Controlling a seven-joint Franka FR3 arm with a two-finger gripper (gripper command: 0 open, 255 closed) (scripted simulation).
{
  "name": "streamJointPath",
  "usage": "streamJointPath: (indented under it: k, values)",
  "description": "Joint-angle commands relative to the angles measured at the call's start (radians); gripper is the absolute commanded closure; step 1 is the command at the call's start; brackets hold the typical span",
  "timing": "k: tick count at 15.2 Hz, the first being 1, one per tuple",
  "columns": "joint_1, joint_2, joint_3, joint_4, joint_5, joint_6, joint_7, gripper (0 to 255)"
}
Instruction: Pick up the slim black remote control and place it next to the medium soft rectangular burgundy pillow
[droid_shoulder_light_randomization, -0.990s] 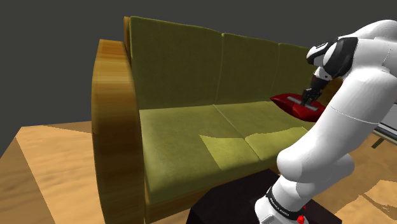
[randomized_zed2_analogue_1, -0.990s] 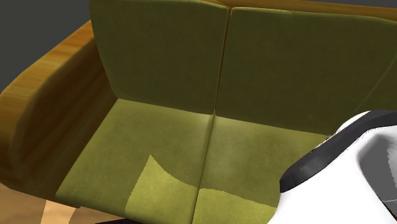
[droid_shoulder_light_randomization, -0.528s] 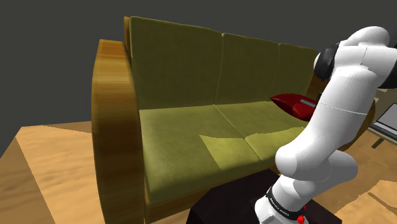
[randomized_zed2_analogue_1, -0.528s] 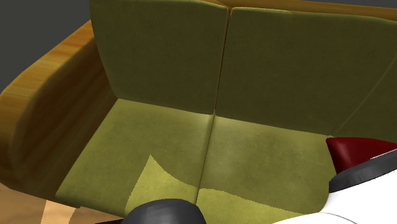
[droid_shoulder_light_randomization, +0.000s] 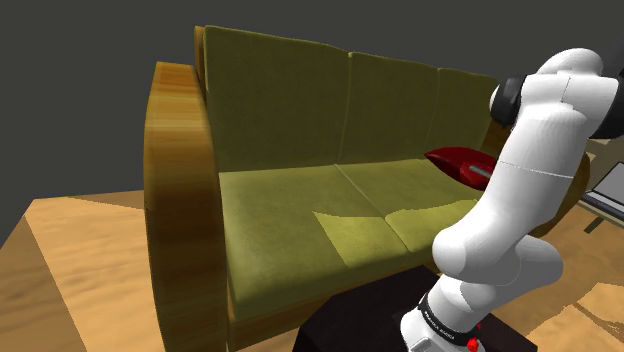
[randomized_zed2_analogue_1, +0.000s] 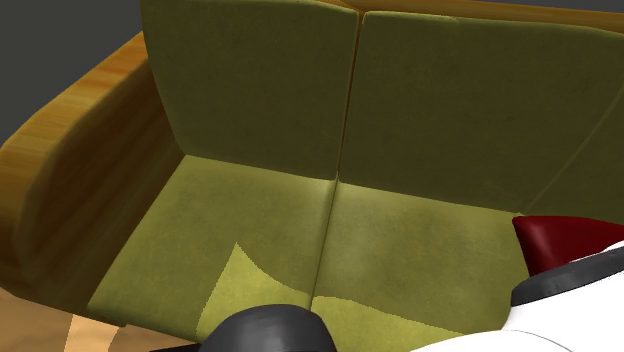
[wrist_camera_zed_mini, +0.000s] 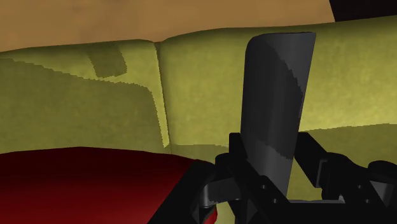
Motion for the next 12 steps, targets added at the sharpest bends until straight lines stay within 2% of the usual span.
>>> streamJointPath:
  k: [1,12]
  values:
    - [0.000,0.005,0.002,-0.021,0.005,0.025,-0.004,255]
    - [-0.013,0.061,0.023,-0.111,0.055,0.152,-0.038,255]
